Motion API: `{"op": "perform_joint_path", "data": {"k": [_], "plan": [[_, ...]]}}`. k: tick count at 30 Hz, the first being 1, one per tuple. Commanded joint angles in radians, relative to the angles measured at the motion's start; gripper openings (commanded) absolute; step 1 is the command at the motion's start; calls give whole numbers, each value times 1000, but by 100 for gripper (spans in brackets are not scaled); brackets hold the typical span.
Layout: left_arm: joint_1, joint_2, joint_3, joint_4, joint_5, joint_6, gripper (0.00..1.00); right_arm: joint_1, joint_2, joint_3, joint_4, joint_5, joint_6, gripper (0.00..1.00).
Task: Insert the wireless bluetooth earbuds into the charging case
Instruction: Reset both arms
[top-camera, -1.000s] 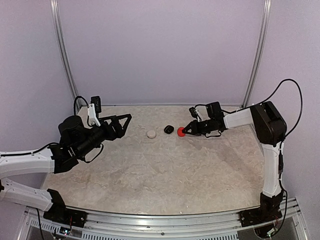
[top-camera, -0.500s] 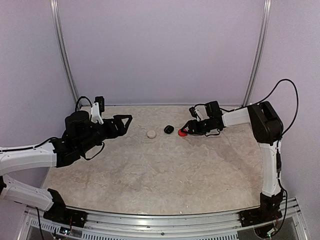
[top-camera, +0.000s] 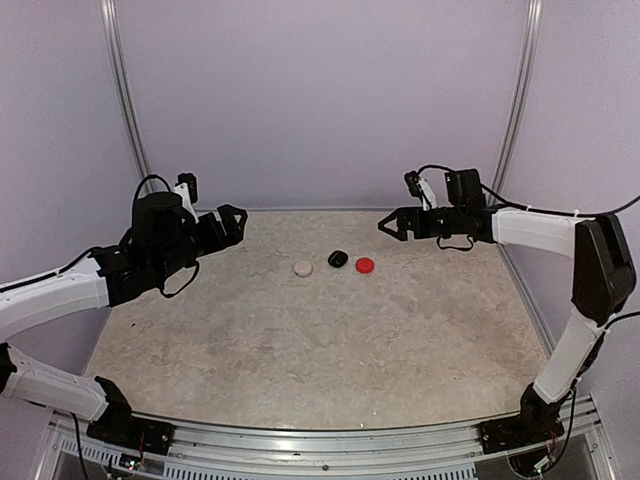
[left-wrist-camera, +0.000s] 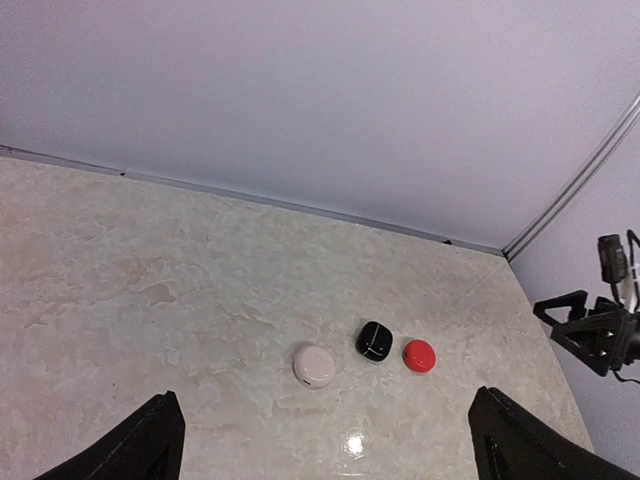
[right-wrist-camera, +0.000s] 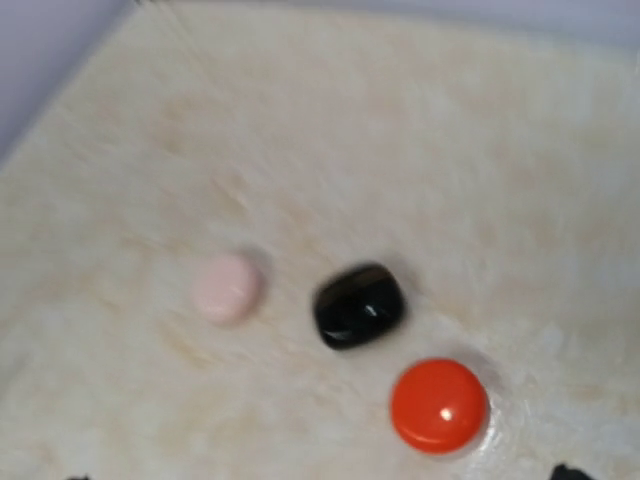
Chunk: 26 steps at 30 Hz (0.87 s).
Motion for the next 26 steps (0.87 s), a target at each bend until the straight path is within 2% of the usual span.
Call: {"op": "perform_joint_path", "data": {"k": [1, 13, 19, 26], "plan": [[9, 6, 19, -150, -92, -3, 99, -5, -193, -145, 47, 9, 10, 99], [-14, -68, -186, -170, -92, -92, 99, 19, -714, -655, 205, 49, 65, 100], [-70, -17, -220, -130, -108, -117, 99, 26, -809, -811, 295, 58, 108, 99], [-93, 28, -209, -105, -148, -116, 99, 28, -811, -843, 330, 60, 113, 100]]}}
